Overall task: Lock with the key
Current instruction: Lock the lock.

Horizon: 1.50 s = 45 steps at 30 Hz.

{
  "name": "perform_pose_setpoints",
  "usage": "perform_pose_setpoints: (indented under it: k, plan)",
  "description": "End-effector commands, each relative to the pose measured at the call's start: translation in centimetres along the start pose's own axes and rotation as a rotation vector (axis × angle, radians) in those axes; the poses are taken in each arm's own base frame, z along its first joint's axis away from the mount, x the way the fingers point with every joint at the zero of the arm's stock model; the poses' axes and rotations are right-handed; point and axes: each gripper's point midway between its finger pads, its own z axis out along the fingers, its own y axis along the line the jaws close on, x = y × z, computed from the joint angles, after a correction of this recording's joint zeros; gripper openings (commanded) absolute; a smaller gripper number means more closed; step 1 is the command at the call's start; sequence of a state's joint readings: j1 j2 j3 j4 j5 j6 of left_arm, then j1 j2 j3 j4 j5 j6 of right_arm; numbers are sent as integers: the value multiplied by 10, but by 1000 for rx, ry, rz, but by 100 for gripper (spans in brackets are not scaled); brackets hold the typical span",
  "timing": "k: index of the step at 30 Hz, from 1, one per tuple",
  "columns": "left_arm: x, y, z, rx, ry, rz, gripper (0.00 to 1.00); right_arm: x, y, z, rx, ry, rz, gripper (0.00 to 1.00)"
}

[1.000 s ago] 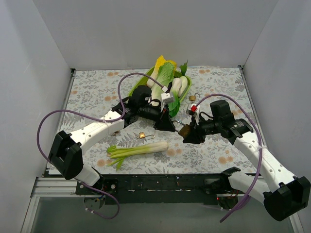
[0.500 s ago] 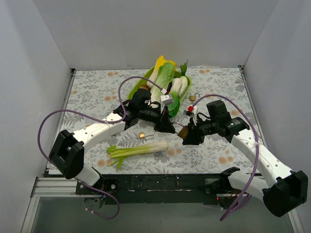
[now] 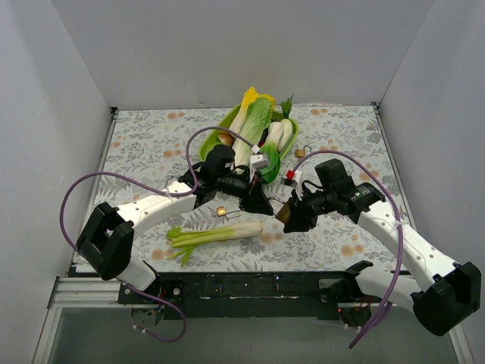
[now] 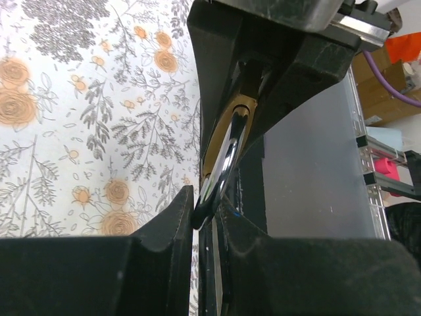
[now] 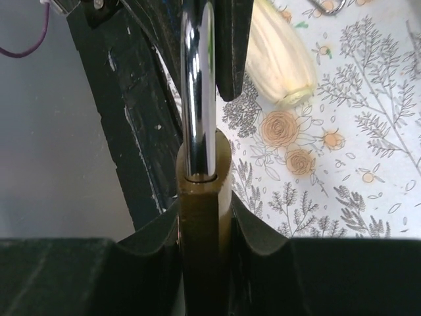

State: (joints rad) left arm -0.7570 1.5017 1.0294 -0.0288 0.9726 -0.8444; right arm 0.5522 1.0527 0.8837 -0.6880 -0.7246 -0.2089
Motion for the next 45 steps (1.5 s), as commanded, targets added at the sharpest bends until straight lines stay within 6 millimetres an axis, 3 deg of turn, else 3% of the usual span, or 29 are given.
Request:
perform_pose_setpoints:
  k: [1,8,13,15,16,19,22,28,32,37,45]
  plan:
    - [8,-100,45,338,27,193,0,-148,66,-20,-203,-458,-530,1]
    - [2,-94,26,236,-18,169,0,-121,66,-24,-177,-393,-491,1]
    - [-15,-71,2,137,-45,131,0,-102,63,-26,-134,-370,-427,1]
    - [-26,-65,-8,122,-54,141,15,-98,62,-28,-114,-365,-391,1]
    - [-25,-64,-13,125,-38,112,31,-97,62,-29,-111,-366,-384,1]
    - [-35,-61,-25,110,-54,106,52,-98,61,-32,-101,-376,-358,1]
    - [-42,-62,-28,103,-78,126,57,-101,60,-35,-101,-383,-350,1]
    - [-53,-64,-31,96,-107,138,52,-102,61,-34,-115,-376,-342,1]
    - [-65,-55,-52,32,-162,117,50,-94,61,-33,-122,-358,-330,1]
    - [-73,-57,-60,23,-184,142,50,-88,62,-32,-131,-351,-329,1]
    - [-79,-58,-57,58,-192,130,34,-89,62,-28,-147,-350,-327,1]
